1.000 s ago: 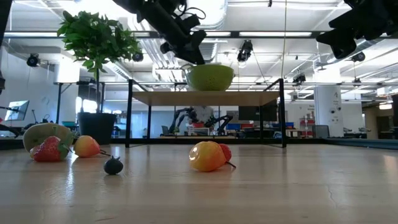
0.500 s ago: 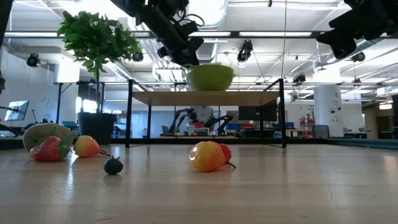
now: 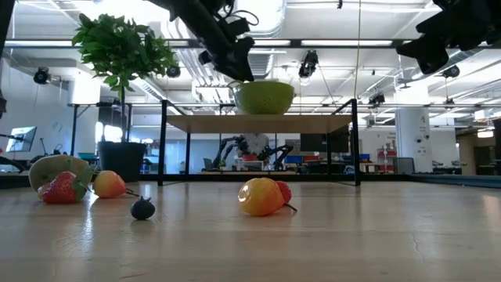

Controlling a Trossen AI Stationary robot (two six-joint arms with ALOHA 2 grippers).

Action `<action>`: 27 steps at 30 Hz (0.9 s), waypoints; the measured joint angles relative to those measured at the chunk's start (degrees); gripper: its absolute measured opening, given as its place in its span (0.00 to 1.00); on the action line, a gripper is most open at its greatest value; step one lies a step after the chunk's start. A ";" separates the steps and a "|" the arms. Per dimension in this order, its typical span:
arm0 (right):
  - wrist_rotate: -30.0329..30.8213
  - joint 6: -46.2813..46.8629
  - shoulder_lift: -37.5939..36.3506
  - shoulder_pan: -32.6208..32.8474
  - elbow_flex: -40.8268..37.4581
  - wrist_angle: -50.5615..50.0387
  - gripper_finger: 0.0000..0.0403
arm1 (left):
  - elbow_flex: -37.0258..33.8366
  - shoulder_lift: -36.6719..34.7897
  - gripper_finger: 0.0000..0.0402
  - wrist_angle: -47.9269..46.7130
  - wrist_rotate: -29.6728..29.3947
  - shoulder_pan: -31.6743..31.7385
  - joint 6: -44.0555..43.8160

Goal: Pick & Place Fruit
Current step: Put the yellow peach into the green strainer bowl on the shelf

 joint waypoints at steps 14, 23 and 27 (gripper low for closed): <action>0.00 0.02 0.00 0.01 0.00 0.01 0.75 | 3.31 -0.02 0.54 -4.90 5.80 -8.48 0.59; 0.02 0.01 0.00 0.01 0.00 0.00 0.82 | 1.68 -0.09 0.54 -17.47 5.96 -17.84 -1.77; 0.01 0.02 0.00 0.00 0.00 0.00 0.85 | -0.12 -0.09 0.54 -22.39 5.97 -22.29 -4.23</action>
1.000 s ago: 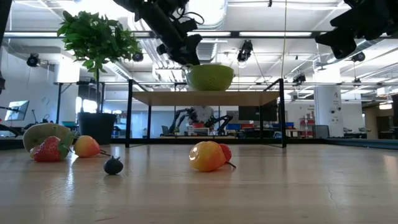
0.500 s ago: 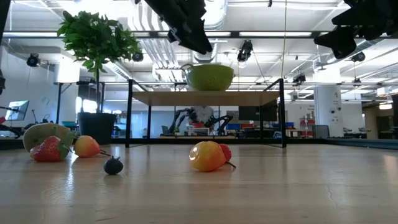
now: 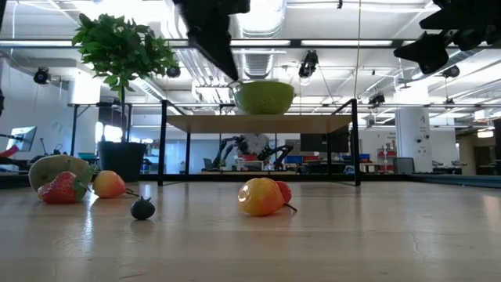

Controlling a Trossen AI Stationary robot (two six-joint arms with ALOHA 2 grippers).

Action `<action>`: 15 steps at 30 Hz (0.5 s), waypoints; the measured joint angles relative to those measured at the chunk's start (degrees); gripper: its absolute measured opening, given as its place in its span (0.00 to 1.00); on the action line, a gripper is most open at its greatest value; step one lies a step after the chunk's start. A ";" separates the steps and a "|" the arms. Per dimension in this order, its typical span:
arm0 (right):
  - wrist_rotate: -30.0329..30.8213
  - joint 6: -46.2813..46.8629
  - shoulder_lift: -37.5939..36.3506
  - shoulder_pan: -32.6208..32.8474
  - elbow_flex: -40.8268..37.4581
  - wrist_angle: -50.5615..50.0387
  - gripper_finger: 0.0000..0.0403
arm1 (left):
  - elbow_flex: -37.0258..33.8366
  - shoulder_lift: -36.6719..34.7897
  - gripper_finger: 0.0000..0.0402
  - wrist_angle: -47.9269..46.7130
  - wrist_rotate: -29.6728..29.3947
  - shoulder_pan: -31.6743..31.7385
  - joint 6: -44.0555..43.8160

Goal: Pick & Place Fruit
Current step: Put the yellow peach into the green strainer bowl on the shelf

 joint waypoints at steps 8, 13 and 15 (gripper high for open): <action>-0.02 0.00 0.00 0.00 0.00 0.00 0.89 | -4.49 0.00 0.54 -8.29 -0.01 -7.58 -7.99; -0.01 0.00 0.00 0.01 0.00 -0.01 0.87 | -7.78 0.00 0.54 -11.08 3.61 -11.12 -11.93; -0.02 0.00 0.00 0.01 0.00 -0.01 0.86 | -9.18 0.00 0.54 -11.08 6.55 -12.51 -12.16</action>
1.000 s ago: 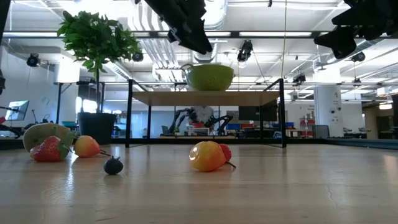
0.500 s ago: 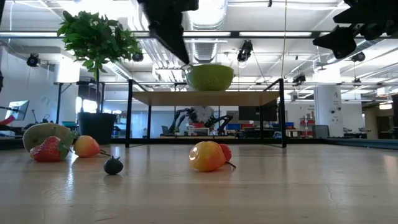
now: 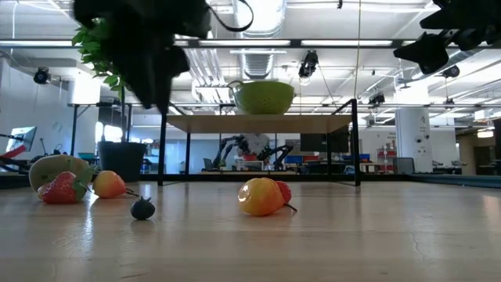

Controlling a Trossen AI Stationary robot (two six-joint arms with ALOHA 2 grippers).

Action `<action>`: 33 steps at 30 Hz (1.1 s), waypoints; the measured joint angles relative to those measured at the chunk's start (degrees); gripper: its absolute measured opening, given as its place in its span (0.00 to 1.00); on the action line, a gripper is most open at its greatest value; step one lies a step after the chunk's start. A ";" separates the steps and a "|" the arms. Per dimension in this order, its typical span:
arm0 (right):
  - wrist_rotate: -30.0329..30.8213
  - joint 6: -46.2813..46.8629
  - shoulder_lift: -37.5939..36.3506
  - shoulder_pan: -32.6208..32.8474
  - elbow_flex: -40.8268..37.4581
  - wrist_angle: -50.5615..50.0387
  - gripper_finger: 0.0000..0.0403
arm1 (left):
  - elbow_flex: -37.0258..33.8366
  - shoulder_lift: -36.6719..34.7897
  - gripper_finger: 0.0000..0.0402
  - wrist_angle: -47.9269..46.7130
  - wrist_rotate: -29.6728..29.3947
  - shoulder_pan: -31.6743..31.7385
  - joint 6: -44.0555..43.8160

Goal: Pick & Place Fruit
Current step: Put the yellow peach into the green strainer bowl on the shelf

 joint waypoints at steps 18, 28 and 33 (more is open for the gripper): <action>0.00 0.00 -0.02 -0.01 0.00 -0.01 0.74 | -10.62 0.00 0.54 5.16 2.23 -5.70 5.60; 0.00 0.00 -0.02 0.02 0.00 0.01 0.73 | -13.98 0.00 0.54 7.08 -0.56 -5.22 9.64; 0.00 0.00 -0.02 -0.01 0.00 0.01 0.78 | -16.24 0.00 0.54 8.10 -1.27 -4.15 9.94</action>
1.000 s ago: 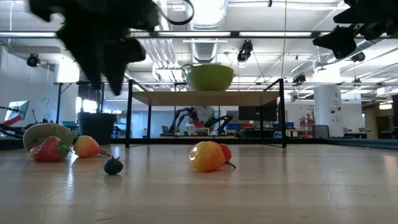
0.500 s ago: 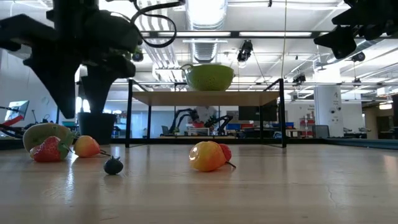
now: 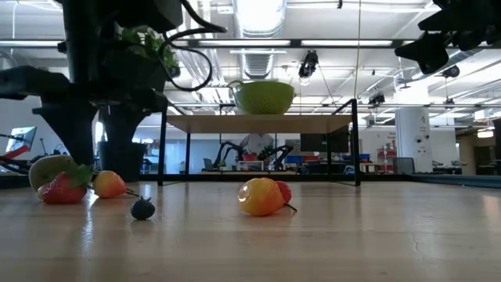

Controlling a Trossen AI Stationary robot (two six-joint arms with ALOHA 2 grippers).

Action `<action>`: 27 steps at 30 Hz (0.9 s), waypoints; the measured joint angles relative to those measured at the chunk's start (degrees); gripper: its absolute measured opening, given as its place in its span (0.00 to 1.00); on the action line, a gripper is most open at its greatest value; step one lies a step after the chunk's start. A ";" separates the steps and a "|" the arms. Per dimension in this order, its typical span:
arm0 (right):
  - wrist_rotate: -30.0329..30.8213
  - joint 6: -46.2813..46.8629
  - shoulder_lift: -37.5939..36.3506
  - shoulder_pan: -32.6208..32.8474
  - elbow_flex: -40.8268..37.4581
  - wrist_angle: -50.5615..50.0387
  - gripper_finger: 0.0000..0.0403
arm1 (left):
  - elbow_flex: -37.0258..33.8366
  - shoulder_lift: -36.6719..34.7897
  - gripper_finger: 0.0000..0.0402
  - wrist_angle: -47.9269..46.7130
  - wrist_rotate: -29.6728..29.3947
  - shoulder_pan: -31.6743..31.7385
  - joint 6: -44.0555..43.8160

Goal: Pick & Place Fruit
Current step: Put the yellow peach into the green strainer bowl on the shelf

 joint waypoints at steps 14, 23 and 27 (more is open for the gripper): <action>0.02 0.00 0.00 0.00 0.00 0.00 0.89 | -4.61 0.02 0.54 6.92 0.68 0.37 1.03; 0.02 0.00 0.00 0.00 0.00 0.00 0.87 | -6.90 0.02 0.54 12.95 2.58 0.41 1.49; 0.01 0.00 0.00 0.00 0.00 -0.02 0.84 | -8.52 -0.01 0.54 14.13 3.12 0.60 1.35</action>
